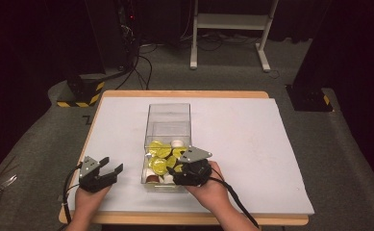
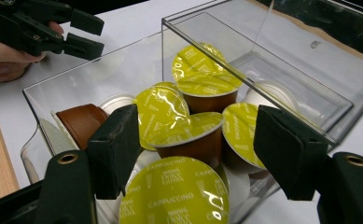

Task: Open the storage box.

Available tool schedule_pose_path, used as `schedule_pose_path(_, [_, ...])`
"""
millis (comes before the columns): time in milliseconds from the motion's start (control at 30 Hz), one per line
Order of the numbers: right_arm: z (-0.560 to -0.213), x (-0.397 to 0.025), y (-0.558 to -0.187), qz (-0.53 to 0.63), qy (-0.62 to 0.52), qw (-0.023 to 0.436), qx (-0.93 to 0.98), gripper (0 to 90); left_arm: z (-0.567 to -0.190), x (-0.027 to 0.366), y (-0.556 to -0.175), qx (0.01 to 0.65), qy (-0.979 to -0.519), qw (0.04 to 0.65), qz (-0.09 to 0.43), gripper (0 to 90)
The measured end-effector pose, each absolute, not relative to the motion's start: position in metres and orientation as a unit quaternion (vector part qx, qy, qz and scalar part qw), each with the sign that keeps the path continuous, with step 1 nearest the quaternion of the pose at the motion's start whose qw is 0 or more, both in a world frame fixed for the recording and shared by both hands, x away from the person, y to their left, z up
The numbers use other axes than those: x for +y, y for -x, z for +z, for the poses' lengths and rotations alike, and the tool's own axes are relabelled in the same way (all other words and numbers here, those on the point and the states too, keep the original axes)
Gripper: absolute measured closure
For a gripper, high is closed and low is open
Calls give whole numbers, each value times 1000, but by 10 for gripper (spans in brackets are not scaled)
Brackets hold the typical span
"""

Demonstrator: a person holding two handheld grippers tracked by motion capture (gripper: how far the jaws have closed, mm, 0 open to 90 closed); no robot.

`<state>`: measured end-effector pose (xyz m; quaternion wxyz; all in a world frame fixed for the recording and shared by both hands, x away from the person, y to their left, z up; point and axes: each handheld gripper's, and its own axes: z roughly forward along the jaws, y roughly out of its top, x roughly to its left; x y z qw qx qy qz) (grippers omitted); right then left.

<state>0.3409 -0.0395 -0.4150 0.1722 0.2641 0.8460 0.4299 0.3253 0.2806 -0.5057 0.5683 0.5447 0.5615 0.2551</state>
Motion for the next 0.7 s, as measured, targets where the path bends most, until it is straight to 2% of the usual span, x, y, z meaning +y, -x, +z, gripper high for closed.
schedule_pose_path(133, [-416,-30,-342,418,-258,173,854,322,-505,285,-325,555,-556,563,256,326])
schedule_pose_path(233, [-417,-25,-343,408,-255,172,860,322,-505,283,-325,564,-539,574,248,325])
schedule_pose_path(433, [-421,-17,-346,391,-256,175,866,325,-504,284,-324,565,-533,580,243,325])
schedule_pose_path(700, [-426,-11,-349,373,-249,180,875,374,-504,287,-324,562,-538,580,241,326])
